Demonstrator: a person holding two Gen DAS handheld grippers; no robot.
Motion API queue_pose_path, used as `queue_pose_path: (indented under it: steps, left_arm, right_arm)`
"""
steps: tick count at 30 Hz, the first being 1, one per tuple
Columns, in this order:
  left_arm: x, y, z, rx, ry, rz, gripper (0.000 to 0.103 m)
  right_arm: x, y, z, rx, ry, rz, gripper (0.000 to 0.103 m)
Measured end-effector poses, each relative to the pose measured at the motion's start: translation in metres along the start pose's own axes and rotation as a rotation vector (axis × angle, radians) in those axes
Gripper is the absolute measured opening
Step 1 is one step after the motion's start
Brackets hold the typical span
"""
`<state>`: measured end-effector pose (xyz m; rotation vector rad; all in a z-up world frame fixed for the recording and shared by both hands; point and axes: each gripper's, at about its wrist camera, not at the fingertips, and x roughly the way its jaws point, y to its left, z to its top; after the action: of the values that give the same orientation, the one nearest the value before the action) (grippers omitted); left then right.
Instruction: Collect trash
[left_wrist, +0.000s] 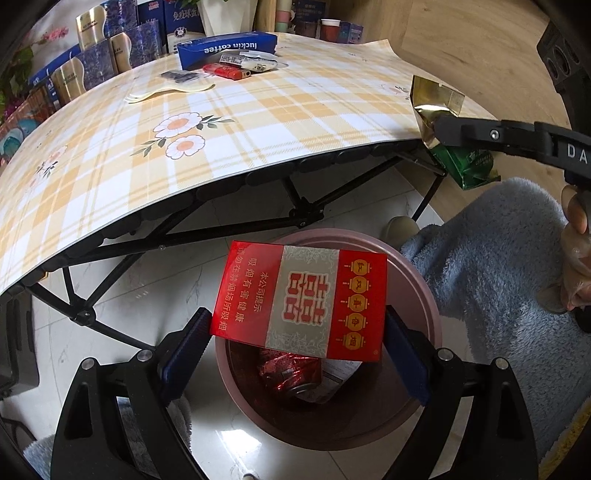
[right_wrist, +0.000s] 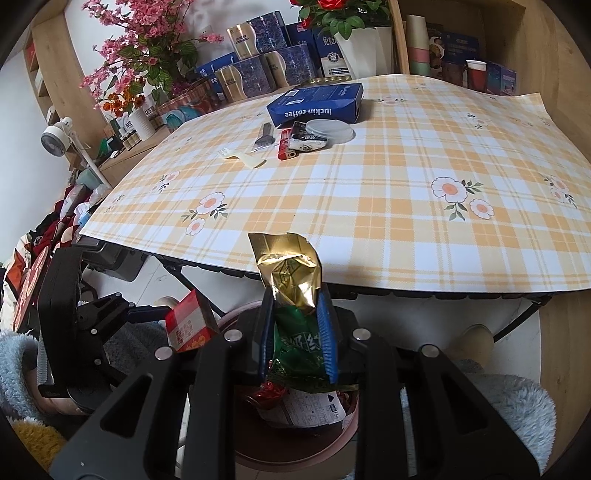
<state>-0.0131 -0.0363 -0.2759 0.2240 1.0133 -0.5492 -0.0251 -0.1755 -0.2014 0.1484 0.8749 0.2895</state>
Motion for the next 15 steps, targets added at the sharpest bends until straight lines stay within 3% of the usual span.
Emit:
queue_pose_path:
  steps: [9, 15]
  left_arm:
    - [-0.006, -0.001, 0.002, -0.009, -0.029, -0.004, 0.091]
    - [-0.025, 0.009, 0.005, -0.064, -0.123, 0.033, 0.092]
  right_arm:
    - [0.003, 0.002, -0.001, -0.013, 0.009, 0.009, 0.025]
    - [0.01, 0.008, -0.003, -0.036, 0.033, 0.019, 0.026]
